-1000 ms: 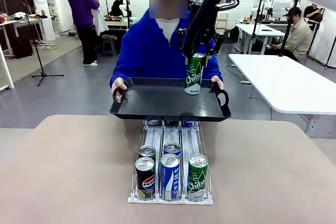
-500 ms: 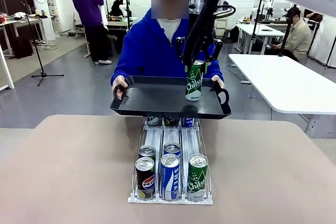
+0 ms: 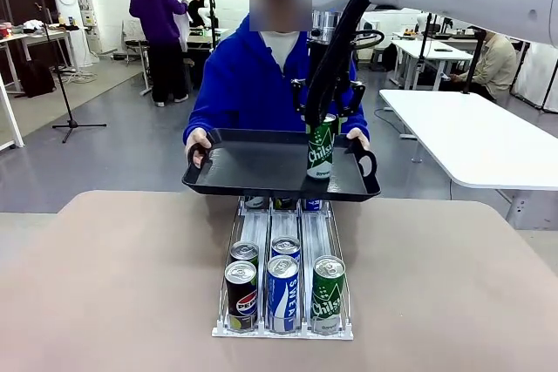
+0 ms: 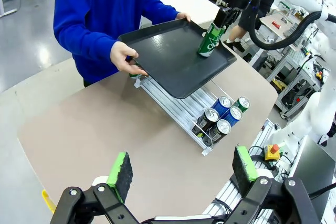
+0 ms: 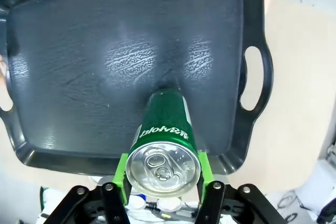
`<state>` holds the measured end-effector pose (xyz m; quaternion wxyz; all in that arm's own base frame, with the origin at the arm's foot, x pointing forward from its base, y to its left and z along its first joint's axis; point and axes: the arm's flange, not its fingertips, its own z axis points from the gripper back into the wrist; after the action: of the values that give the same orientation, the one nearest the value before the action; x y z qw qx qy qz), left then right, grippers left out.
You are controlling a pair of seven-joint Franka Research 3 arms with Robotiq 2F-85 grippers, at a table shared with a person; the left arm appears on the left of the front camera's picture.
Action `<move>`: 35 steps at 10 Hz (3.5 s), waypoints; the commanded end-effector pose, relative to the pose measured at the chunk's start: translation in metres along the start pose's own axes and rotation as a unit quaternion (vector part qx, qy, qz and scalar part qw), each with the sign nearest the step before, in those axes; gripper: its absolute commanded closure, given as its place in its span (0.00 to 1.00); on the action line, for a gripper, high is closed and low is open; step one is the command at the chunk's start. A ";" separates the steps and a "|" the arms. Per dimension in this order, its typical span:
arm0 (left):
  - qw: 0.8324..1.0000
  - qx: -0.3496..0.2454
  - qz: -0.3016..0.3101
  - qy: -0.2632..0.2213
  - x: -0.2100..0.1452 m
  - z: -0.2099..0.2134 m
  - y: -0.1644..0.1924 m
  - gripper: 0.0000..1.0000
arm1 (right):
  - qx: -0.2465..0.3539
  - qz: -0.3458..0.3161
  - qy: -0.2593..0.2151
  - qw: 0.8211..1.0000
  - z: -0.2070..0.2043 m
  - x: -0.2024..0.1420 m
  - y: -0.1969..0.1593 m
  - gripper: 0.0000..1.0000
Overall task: Retrieve and hand over the desired beverage to the person.
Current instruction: Place the picked can on the Handle tray extended by the person.
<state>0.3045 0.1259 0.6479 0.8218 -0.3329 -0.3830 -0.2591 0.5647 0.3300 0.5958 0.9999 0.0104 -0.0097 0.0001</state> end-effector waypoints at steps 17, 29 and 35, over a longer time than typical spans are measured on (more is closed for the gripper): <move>1.000 -0.006 -0.010 -0.006 0.000 0.001 0.001 0.00 | 0.029 0.018 -0.054 0.998 0.031 -0.144 -0.058 0.00; 1.000 -0.006 -0.010 -0.006 0.000 0.001 0.001 0.00 | 0.223 0.153 -0.221 0.937 0.151 -0.199 -0.273 0.00; 1.000 -0.006 -0.010 -0.006 0.000 0.001 0.001 0.00 | 0.177 0.153 -0.259 0.937 0.098 -0.253 -0.350 0.00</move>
<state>0.3047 0.1261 0.6481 0.8227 -0.3318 -0.3826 -0.2582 0.3181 -0.0227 0.6982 0.9339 0.2022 -0.2527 0.1519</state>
